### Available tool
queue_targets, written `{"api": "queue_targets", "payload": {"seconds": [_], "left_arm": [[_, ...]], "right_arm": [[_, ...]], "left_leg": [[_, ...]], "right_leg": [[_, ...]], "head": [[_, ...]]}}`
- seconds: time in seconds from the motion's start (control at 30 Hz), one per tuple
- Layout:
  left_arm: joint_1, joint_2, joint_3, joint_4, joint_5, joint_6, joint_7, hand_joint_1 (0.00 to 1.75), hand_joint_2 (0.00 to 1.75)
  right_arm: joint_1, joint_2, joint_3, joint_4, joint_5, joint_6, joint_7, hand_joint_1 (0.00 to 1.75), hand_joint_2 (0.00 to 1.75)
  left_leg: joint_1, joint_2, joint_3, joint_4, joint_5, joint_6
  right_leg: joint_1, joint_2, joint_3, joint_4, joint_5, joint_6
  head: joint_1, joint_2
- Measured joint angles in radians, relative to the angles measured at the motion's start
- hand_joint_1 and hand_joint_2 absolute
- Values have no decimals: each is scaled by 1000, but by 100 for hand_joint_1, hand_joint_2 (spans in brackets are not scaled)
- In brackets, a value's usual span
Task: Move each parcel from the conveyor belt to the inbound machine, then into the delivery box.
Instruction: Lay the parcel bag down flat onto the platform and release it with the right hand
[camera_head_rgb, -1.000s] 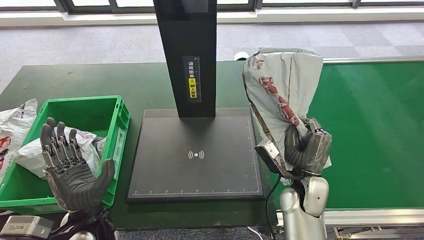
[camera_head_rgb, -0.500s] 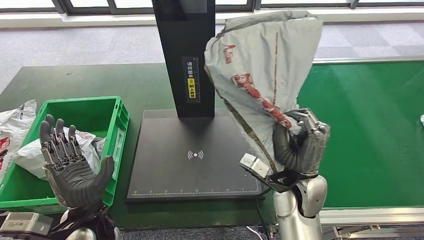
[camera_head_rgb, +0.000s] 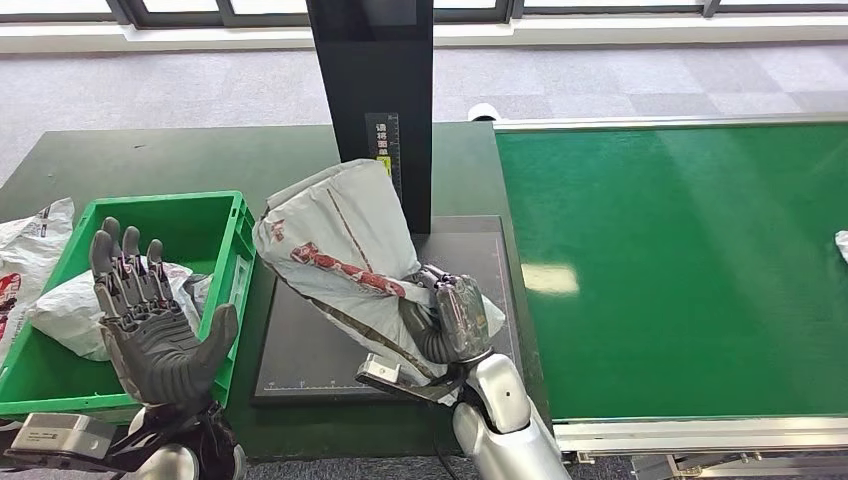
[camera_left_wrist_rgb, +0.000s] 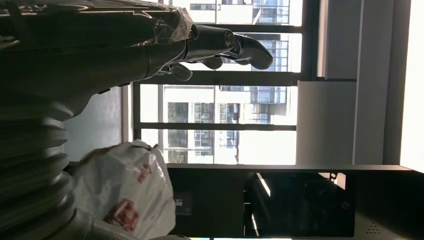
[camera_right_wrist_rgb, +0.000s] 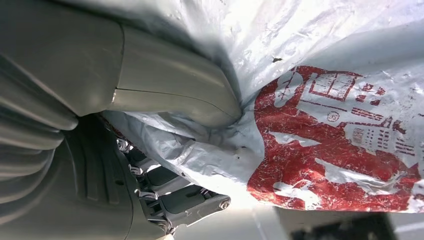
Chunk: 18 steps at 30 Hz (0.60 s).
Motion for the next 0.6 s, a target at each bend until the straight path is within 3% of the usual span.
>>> {"api": "queue_targets", "payload": {"seconds": [0.17,0.2,0.3,0.33,0.6], "left_arm": [[7,6,-10,-2,0,13,0,0,175],[9,7,-12,-3,0,16,0,0,175],[13,12,-14,-7,-1,24,0,0,175],[13,13,-15,-9,-1,27,0,0,175],[16,26,-29,-14,-2,55,0,0,175]], "right_arm": [[-10,0,31,71,6,12,12,175,175],[-11,0,35,84,4,12,14,151,175],[-16,0,45,118,0,11,21,20,175],[-18,0,48,128,-2,11,23,0,175],[-22,0,55,147,-60,-4,-19,0,175]], "left_leg": [[0,0,0,0,0,0],[0,0,0,0,0,0],[0,0,0,0,0,0],[0,0,0,0,0,0],[0,0,0,0,0,0]], "right_leg": [[0,0,0,0,0,0],[0,0,0,0,0,0],[0,0,0,0,0,0],[0,0,0,0,0,0],[0,0,0,0,0,0]], "head": [[0,0],[0,0],[0,0],[0,0],[0,0]]}}
